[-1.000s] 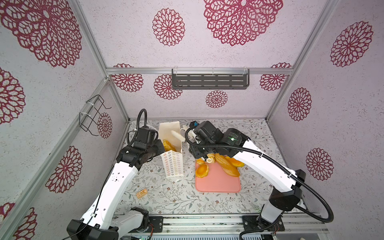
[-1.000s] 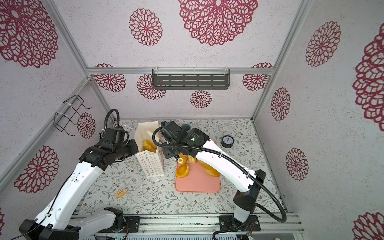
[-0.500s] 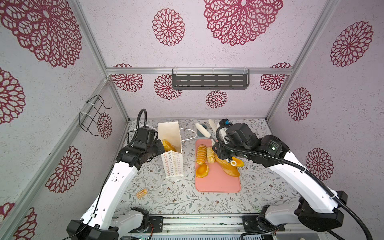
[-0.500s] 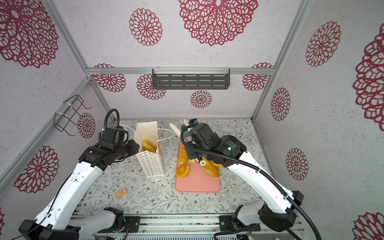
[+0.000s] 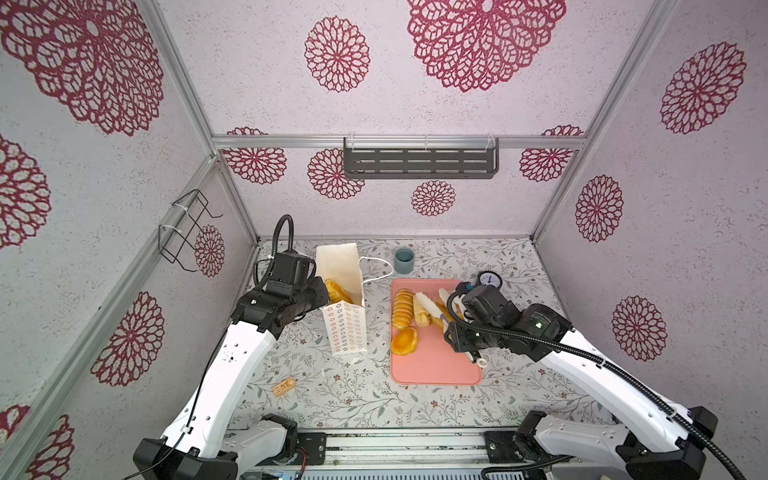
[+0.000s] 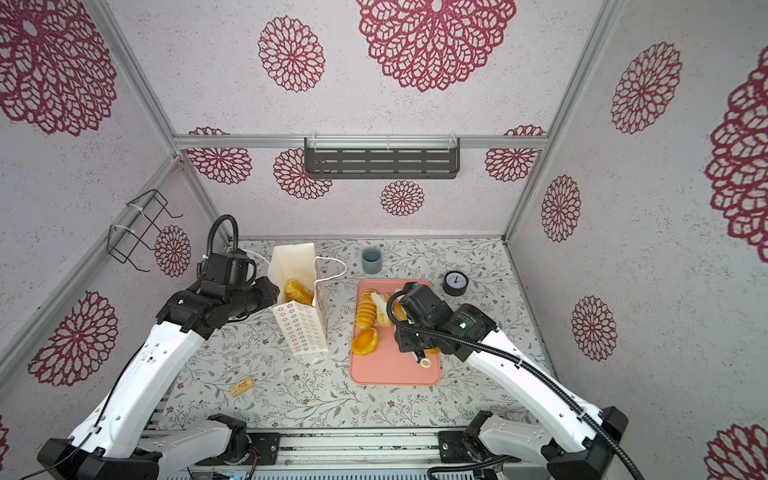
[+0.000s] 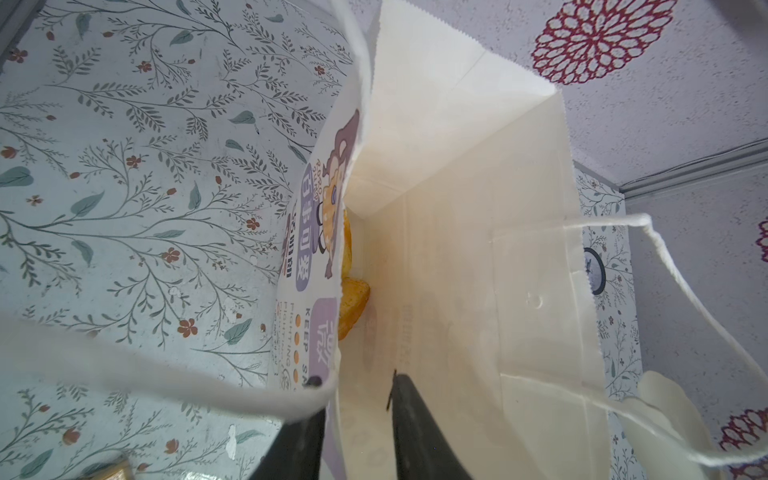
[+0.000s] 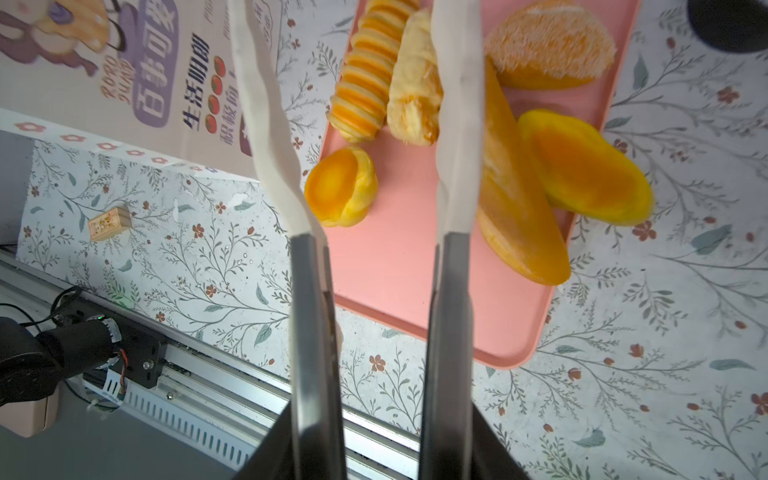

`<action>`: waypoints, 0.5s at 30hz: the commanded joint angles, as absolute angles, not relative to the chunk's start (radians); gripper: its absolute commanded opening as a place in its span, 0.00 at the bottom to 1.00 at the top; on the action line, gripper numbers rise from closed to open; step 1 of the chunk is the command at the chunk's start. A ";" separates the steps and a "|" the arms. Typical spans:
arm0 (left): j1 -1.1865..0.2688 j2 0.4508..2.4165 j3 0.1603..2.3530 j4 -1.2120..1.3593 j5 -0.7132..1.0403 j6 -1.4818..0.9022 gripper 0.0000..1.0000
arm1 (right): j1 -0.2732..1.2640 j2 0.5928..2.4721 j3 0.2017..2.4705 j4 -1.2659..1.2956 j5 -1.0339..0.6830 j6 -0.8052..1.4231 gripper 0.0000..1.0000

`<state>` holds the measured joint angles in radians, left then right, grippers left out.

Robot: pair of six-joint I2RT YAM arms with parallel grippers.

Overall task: Place the fake bread into the paper bag
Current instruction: 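Move the empty tongs back over the pink tray with the right gripper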

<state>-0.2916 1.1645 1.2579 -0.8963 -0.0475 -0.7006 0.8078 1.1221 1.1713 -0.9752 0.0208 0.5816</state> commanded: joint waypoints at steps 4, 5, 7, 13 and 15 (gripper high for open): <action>-0.285 1.164 1.269 -0.881 -0.036 -0.710 0.32 | 0.802 1.060 1.039 -0.852 -0.094 0.659 0.46; -0.285 1.163 1.267 -0.879 -0.035 -0.711 0.32 | 0.802 1.055 1.012 -0.835 -0.111 0.666 0.46; -0.287 1.164 1.266 -0.875 -0.034 -0.712 0.32 | 0.802 1.049 0.964 -0.802 -0.139 0.682 0.46; -0.287 1.164 1.266 -0.875 -0.036 -0.710 0.35 | 0.800 1.049 0.851 -0.700 -0.214 0.719 0.47; -0.287 1.164 1.264 -0.875 -0.037 -0.707 0.36 | 0.801 1.054 0.832 -0.680 -0.221 0.725 0.47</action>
